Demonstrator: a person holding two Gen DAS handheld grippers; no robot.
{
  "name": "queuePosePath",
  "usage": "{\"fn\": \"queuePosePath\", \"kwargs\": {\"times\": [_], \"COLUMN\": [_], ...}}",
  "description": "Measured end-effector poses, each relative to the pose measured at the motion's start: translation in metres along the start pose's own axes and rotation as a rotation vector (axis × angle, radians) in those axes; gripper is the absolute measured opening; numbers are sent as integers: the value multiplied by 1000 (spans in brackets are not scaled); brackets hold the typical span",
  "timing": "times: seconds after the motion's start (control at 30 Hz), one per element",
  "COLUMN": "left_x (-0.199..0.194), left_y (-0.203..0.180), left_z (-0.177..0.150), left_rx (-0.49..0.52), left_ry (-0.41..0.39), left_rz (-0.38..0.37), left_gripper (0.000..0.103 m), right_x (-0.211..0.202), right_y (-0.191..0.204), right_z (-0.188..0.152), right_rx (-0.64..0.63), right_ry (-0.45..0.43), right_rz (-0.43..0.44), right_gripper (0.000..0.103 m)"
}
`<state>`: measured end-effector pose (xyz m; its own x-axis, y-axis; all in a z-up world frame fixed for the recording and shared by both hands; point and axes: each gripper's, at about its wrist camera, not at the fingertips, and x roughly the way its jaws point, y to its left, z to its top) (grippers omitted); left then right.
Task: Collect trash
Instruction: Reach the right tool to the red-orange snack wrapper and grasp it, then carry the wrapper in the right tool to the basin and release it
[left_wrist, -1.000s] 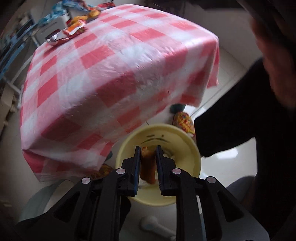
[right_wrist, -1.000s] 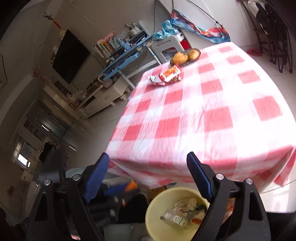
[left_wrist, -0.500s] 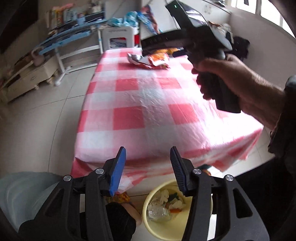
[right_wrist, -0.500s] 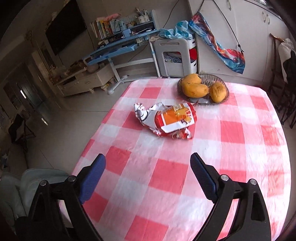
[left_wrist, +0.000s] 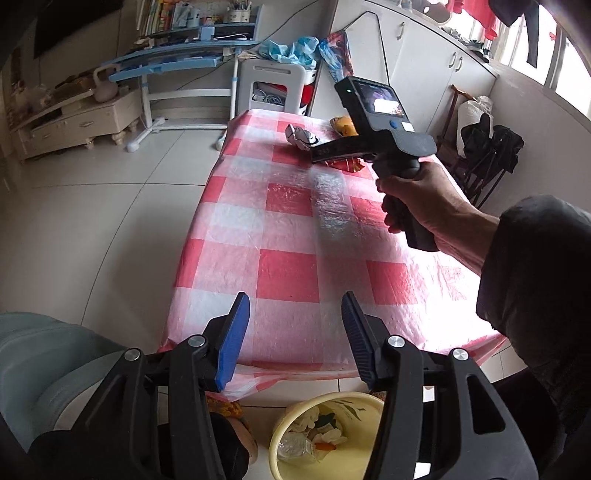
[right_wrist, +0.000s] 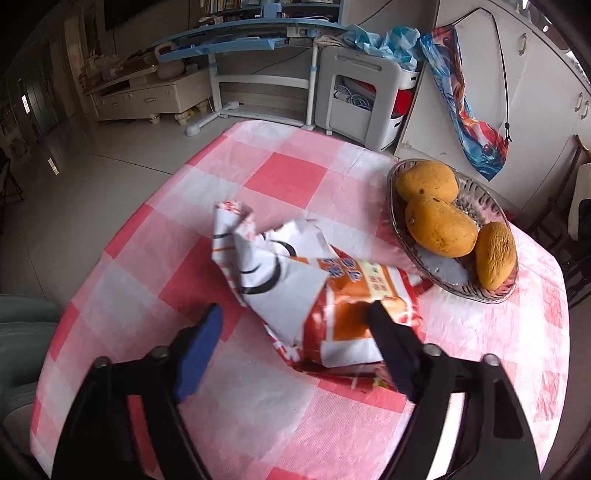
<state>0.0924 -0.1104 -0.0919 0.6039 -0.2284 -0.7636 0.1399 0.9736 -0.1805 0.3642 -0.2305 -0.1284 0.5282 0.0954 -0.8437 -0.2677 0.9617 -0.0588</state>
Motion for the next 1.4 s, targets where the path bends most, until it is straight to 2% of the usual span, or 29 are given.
{"fn": "queuePosePath", "kwargs": {"times": [0.07,0.1,0.13,0.17,0.2,0.23,0.27,0.3,0.43,0.53,0.6,0.63,0.67,0.7,0.73,0.87,0.93,0.97,1.0,1.03,1.13,1.2,1.3,1.4], "left_x": [-1,-2,-3,-3,-4,-5,-6,-8,-16,-20,-22,-24,-25,-26,-26,-27,-30,-31,-32,-32,-33,-36,-40,-49], "left_y": [2,3,4,5,5,5,5,4,2,7,10,12,13,14,14,15,17,18,20,23,27,28,28,24], "left_z": [3,4,4,4,5,4,4,4,1,-3,-6,-7,-8,-9,-10,-7,-5,-3,-3,-2,0,1,0,-2], "left_rx": [-13,-20,-24,-28,-31,-33,-34,-34,-37,-70,-90,-97,-104,-110,-114,-118,-120,-123,-129,-138,-162,-165,-172,-156], "left_ry": [-9,-16,-22,-28,-33,-40,-48,-58,-102,-110,-110,-113,-114,-114,-114,-116,-130,-138,-143,-144,-151,-168,-189,-208], "left_rz": [3,4,5,6,9,12,14,16,38,33,34,36,36,35,35,26,29,34,35,33,31,41,63,73], "left_gripper": [50,50,50,50,50,50,50,51,52,53,53,53,53,53,53,55,58,59,60,60,60,63,73,76], "right_x": [-5,-11,-19,-27,-38,-49,-62,-75,-125,-145,-143,-139,-133,-128,-123,-72,-40,-27,-17,-11,-27,-48,-89,-138], "right_y": [-4,-5,-7,-7,-7,-6,-6,-7,-3,0,2,4,3,4,4,16,24,27,28,26,15,8,3,6], "right_z": [-4,-8,-10,-12,-18,-22,-30,-39,-76,-87,-81,-76,-70,-63,-58,-25,-15,-15,-17,-20,-34,-50,-80,-121], "right_rx": [2,8,23,41,57,68,82,99,140,133,113,111,116,119,117,76,29,3,-18,-14,36,55,90,124], "right_ry": [-13,-25,-40,-52,-68,-87,-104,-119,-175,-182,-144,-126,-120,-130,-153,-97,-34,-7,17,34,-7,-32,-69,-88], "right_rz": [38,63,90,125,159,188,222,257,340,340,317,300,285,262,233,146,96,72,69,94,161,200,272,353], "right_gripper": [48,36,31,21,15,14,6,3,3,3,3,6,34,80,90,91,91,89,71,61,41,36,35,35]}}
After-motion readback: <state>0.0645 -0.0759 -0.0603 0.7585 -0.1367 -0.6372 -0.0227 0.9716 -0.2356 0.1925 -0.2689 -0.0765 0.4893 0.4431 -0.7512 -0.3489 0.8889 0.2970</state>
